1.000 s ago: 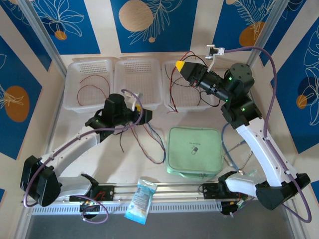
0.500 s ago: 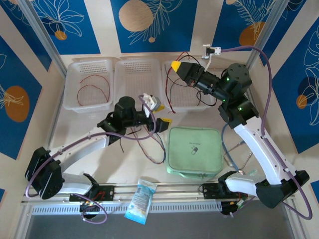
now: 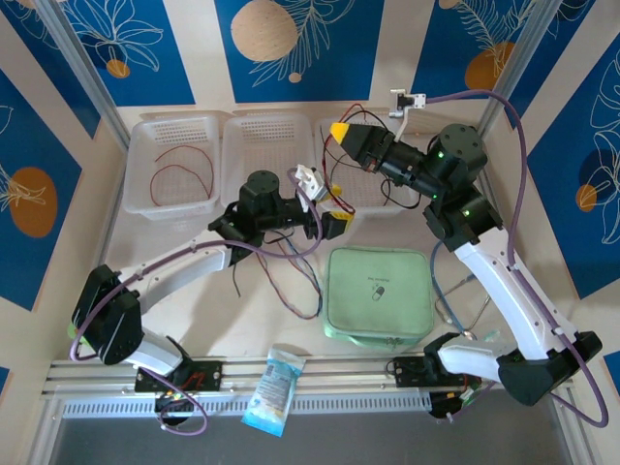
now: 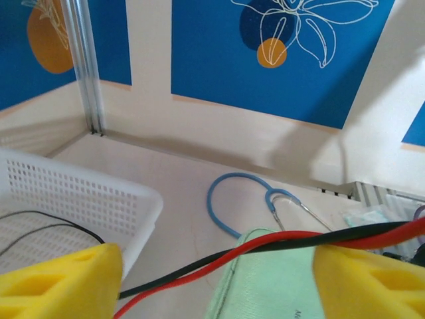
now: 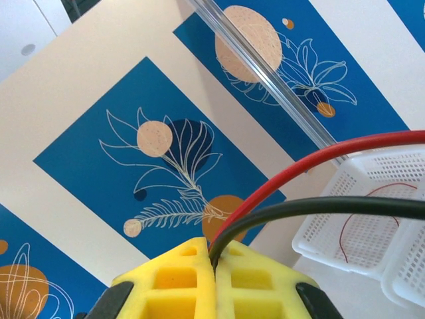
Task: Untangle the cables
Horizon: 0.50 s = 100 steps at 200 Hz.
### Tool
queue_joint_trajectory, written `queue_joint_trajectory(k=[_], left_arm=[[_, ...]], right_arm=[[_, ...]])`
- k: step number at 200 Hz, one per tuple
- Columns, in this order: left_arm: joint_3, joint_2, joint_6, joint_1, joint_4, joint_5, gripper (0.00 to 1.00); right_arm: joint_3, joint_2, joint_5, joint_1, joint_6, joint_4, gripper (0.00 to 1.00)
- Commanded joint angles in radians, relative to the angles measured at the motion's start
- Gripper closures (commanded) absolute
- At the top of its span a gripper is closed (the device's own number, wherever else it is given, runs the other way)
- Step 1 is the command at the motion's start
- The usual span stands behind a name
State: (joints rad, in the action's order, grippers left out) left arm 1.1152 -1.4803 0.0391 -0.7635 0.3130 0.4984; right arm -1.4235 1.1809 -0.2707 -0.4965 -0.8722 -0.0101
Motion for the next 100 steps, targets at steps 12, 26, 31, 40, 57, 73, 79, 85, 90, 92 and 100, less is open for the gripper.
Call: queue_joint_trajectory(k=[12,26,31,40,57,73,79,85,90,92,100], left_arm=[[0.028,0.082,-0.025,-0.003,-0.094,0.025,0.18],[0.029,0.114,-0.032,0.005,-0.148,0.021,0.15],[0.028,0.126,-0.034,0.008,-0.162,0.017,0.15],[0.024,0.149,-0.040,0.012,-0.194,0.013,0.14],[0.031,0.189,-0.071,0.022,-0.274,-0.012,0.12],[0.045,0.221,-0.052,0.053,-0.318,-0.012,0.11],[0.054,0.229,-0.025,0.070,-0.329,-0.012,0.10],[0.069,0.236,0.015,0.087,-0.338,0.000,0.10],[0.085,0.239,0.042,0.109,-0.352,0.019,0.10],[0.092,0.239,0.055,0.115,-0.358,0.025,0.10],[0.131,0.238,0.086,0.134,-0.400,0.027,0.10]], right_arm=[[-0.039,-0.011,-0.068,0.032,0.130,0.087,1.00],[-0.030,-0.005,-0.107,0.058,0.154,0.089,1.00],[-0.027,-0.002,-0.117,0.067,0.157,0.086,1.00],[-0.022,0.004,-0.150,0.080,0.172,0.066,1.00],[-0.028,0.017,-0.193,0.089,0.227,0.066,1.00],[-0.041,0.034,-0.227,0.093,0.315,0.100,1.00],[-0.043,0.037,-0.230,0.097,0.345,0.115,1.00],[-0.037,0.040,-0.243,0.103,0.379,0.120,1.00],[-0.031,0.042,-0.261,0.108,0.408,0.118,1.00],[-0.027,0.044,-0.266,0.110,0.420,0.118,1.00],[-0.017,0.046,-0.284,0.116,0.475,0.121,1.00]])
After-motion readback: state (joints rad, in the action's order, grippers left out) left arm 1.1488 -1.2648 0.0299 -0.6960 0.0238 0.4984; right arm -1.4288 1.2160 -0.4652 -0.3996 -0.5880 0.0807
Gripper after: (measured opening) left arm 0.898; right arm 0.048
